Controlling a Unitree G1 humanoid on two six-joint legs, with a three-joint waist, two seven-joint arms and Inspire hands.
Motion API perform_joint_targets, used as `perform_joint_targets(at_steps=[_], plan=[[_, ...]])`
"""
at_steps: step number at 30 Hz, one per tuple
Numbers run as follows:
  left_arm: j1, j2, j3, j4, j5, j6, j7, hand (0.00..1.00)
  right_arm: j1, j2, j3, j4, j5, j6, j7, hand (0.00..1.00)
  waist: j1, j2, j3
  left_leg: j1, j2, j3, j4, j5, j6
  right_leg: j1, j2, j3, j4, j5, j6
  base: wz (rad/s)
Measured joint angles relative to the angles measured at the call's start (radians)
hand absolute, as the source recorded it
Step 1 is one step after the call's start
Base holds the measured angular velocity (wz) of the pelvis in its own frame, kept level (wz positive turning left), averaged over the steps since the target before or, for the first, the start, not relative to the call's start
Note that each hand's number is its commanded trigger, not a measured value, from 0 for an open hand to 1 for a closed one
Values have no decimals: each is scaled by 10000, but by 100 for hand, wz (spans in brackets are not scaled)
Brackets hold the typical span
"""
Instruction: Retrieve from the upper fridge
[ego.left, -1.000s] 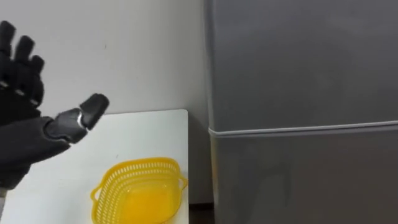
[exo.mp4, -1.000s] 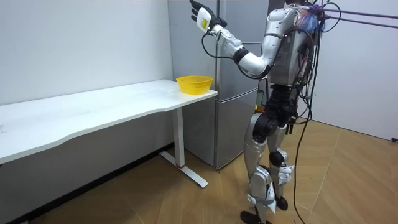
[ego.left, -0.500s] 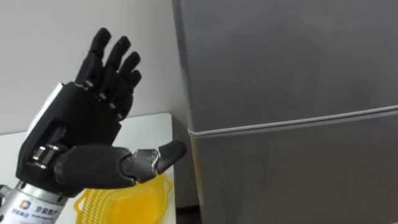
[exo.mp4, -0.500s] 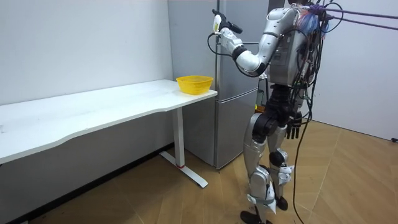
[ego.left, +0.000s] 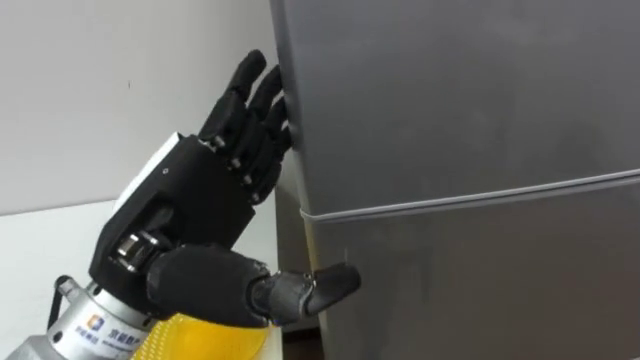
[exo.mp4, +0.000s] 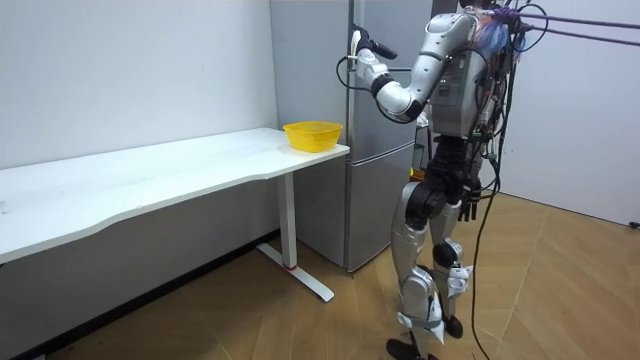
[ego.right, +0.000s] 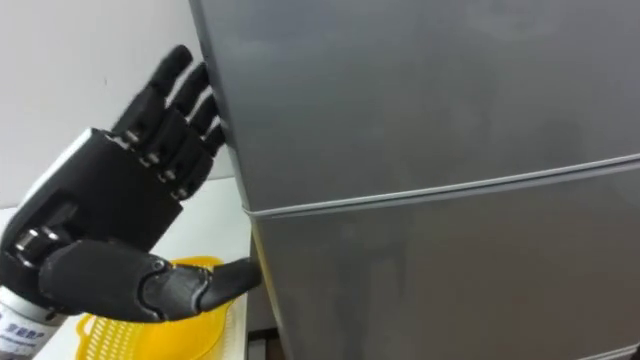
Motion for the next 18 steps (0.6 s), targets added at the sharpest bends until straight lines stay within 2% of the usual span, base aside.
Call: perform_joint_targets(at_steps=[3,4,5,6,7,18], plan=[[1,-2,-122,17,0,-7,30,0,-100,-23,94,2,-8,-1,-30,0,-1,39,3,-4,-14,2,16,0,0,-25,-13,-38,-36,-1,5,5],[3,-1,-144,16,0,-19,36,36,-134,-31,223,5,-35,-1,-29,0,4,74,-20,0,-15,0,16,0,0,-16,-16,-49,-35,-1,6,4],[3,-1,-156,16,0,-31,44,61,-149,-34,282,8,-39,-5,-29,0,5,81,-25,-1,-15,-2,16,0,0,-14,-16,-56,-35,-1,6,0],[4,-1,-173,18,0,-46,55,95,-160,-42,387,8,-44,-21,-29,0,7,99,-38,0,-15,-6,16,0,0,-9,-17,-71,-30,-1,6,0],[5,-1,-177,27,0,-65,72,100,-169,-52,415,7,-46,-29,-29,0,10,110,-45,0,-15,-8,15,0,0,-4,-19,-84,-27,-1,6,0],[-15,-90,-79,546,3,-330,642,100,-214,-120,599,36,-125,-115,15,0,20,148,-73,-5,-25,-5,14,1,2,19,-54,-239,-11,1,9,1]])
